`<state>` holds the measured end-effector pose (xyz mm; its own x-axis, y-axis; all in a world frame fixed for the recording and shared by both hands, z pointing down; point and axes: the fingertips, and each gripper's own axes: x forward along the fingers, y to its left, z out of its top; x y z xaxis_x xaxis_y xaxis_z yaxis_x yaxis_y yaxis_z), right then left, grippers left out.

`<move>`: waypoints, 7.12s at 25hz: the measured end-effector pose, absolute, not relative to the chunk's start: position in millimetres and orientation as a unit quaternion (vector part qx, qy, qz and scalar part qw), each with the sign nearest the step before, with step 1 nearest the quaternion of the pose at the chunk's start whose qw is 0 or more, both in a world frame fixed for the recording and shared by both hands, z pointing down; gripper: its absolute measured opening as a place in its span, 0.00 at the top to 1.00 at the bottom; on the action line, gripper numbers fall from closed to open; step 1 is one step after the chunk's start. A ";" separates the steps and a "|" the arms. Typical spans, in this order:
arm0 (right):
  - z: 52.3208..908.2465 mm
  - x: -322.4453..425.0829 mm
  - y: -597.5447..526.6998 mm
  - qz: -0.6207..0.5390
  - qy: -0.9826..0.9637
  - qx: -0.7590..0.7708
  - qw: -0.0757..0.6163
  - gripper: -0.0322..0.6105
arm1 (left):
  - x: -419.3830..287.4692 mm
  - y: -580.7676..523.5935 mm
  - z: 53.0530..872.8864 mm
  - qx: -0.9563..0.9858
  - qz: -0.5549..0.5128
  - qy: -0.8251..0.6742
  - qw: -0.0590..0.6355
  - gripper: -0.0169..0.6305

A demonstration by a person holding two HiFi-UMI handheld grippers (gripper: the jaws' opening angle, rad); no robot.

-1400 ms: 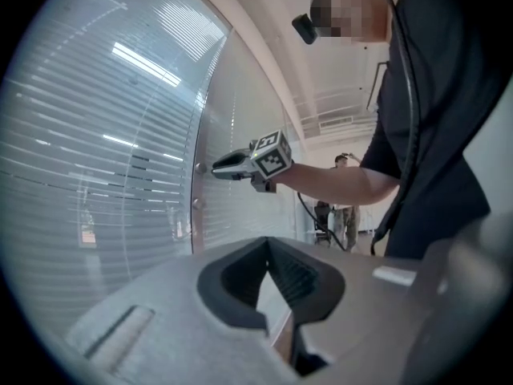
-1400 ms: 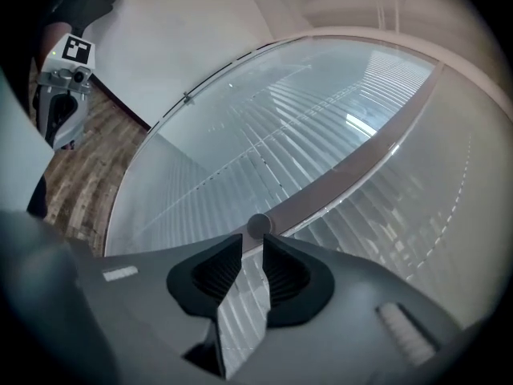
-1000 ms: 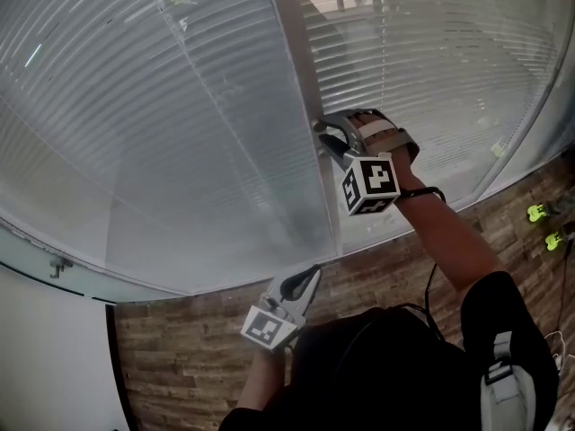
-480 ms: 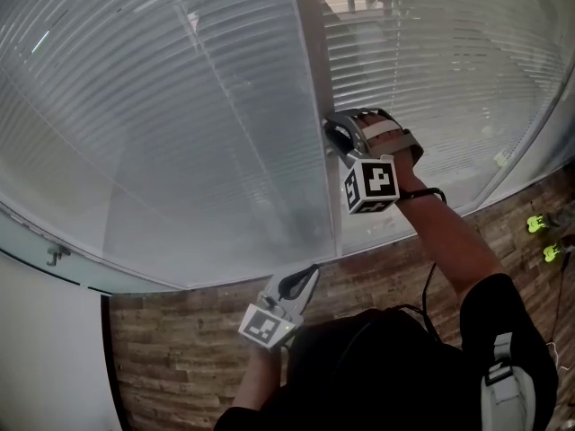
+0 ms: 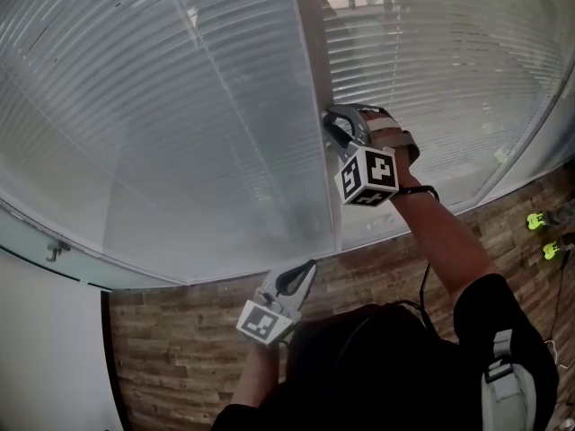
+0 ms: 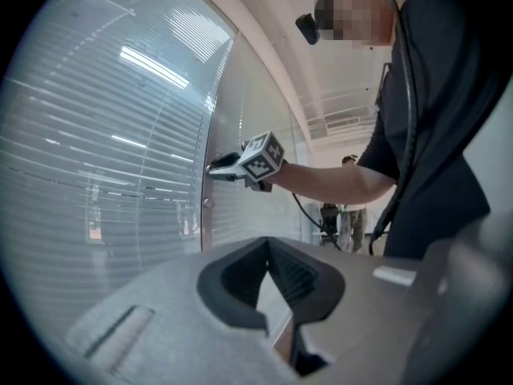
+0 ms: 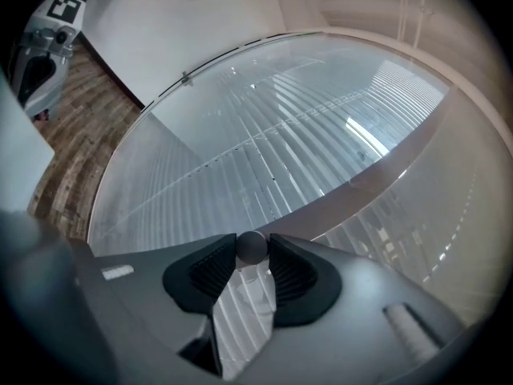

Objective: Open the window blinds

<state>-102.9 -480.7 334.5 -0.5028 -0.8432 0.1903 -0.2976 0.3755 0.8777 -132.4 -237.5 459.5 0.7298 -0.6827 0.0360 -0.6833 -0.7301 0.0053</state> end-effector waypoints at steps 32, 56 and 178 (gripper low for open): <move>333.5 -85.4 -493.4 -0.008 -0.889 0.458 -0.004 0.74 | -131.0 -235.1 457.6 0.928 0.011 -0.373 0.024 0.97; 332.6 -84.9 -493.3 0.019 -0.894 0.446 -0.036 0.73 | -126.5 -239.1 458.7 0.929 0.019 -0.368 0.019 0.97; 331.5 -91.2 -488.5 -0.068 -0.900 0.430 0.022 0.64 | -117.0 -235.9 472.7 0.934 0.037 -0.355 0.032 0.97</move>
